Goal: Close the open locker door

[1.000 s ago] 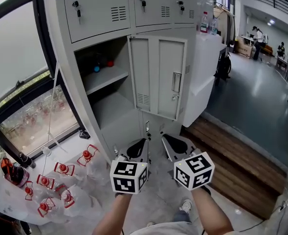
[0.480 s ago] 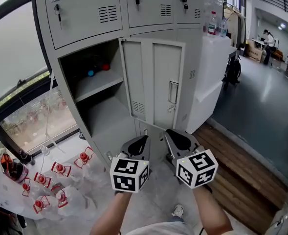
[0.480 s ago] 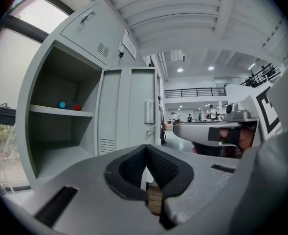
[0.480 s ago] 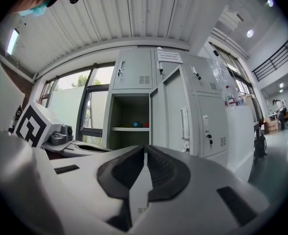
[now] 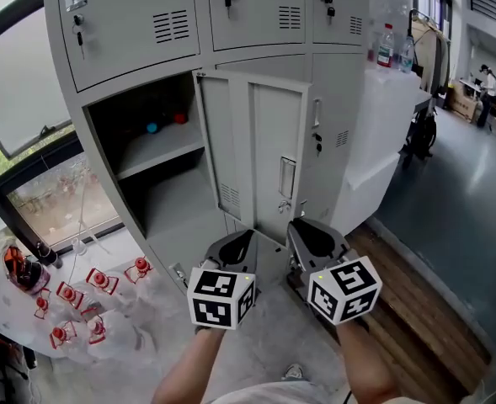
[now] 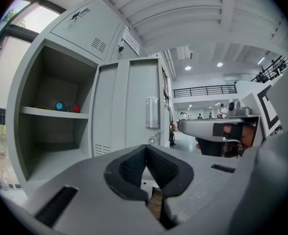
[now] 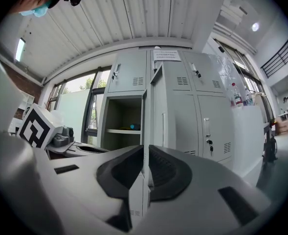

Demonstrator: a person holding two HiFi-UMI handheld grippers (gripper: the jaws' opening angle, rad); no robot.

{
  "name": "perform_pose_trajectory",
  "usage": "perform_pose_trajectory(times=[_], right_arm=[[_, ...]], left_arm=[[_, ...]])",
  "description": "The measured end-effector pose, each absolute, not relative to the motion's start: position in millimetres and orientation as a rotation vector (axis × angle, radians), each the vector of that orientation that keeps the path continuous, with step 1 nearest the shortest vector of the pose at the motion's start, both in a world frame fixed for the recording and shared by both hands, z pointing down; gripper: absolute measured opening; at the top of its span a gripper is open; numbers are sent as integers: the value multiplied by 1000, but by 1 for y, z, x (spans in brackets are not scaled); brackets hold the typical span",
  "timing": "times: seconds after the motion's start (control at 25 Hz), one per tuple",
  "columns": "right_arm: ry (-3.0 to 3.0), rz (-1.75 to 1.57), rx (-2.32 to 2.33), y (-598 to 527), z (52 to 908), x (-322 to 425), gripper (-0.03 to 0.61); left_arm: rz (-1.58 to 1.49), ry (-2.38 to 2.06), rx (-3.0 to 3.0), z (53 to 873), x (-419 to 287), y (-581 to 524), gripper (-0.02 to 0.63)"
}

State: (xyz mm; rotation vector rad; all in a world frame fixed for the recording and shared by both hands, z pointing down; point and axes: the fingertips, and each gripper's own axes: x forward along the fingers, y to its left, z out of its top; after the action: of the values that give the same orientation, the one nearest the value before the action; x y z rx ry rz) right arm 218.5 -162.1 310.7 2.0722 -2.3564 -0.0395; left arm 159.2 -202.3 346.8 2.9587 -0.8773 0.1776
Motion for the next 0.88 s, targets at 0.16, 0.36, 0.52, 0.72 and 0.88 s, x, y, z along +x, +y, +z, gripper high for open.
perform_pose_trajectory(times=[0.16,0.36,0.52,0.72,0.88], right_arm=[[-2402,-38,2024,-169,310,237,12],[-2469,-27,1950,-178,310,256,35],[-2521,-34,1888,-187,306,267,45],[-2591,-32,1818,-197,302,275,66],[-2655,-29,1768,-205,298,280,81]], left_arm=[[179,-938,2940,346,176,-206,7],[191,-1000,2921,348,195,-206,7],[189,-1038,2914,346,208,-206,6],[185,-1090,2900,345,218,-209,8],[199,-1117,2898,348,224,-213,8]])
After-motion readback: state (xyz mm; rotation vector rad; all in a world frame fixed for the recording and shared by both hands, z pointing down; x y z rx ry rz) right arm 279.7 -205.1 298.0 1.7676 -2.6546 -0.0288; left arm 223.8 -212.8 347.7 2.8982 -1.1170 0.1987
